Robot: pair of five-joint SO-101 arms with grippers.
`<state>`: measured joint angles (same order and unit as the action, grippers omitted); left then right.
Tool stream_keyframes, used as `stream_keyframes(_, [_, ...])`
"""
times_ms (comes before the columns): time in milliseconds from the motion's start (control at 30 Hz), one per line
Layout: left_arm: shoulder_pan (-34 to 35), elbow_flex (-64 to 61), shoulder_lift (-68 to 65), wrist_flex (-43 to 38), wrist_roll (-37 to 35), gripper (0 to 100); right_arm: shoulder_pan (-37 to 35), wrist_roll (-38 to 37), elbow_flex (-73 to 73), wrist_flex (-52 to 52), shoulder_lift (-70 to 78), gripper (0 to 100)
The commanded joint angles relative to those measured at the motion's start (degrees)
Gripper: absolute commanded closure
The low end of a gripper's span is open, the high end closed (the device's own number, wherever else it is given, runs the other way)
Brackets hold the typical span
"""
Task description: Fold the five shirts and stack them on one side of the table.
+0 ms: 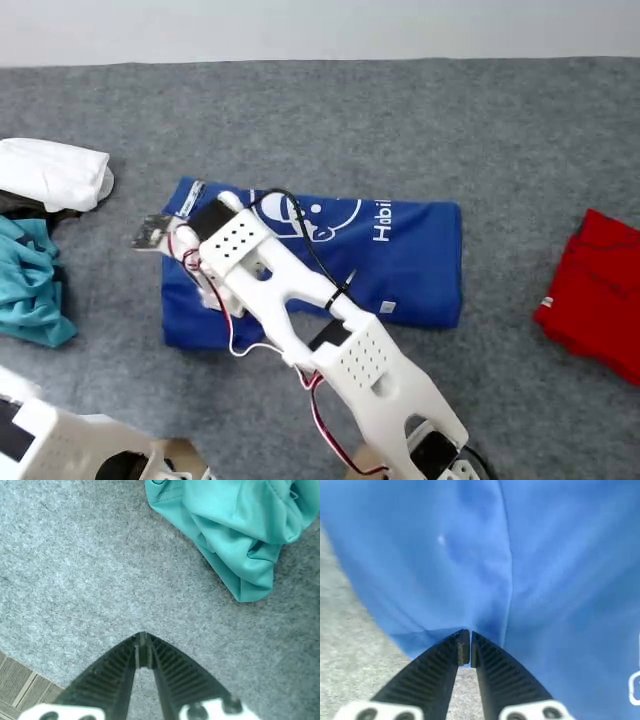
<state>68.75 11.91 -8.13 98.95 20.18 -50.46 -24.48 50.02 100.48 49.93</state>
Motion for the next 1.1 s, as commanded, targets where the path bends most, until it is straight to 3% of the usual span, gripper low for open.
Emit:
stream_keyframes(0, [-0.4, 0.5, 0.9, 0.9, 0.2, 100, -1.6, 0.4, 2.4, 2.1, -6.9, 99.0])
stream_keyframes(700, [-0.4, 0.5, 0.9, 1.0, 0.2, 100, -2.0, 0.5, -11.6, -0.7, -4.4, 99.0])
stream_keyframes(1067, [-0.2, 0.5, 0.9, 1.1, 0.1, 100, -3.3, 0.2, -9.8, 0.2, -16.2, 99.0])
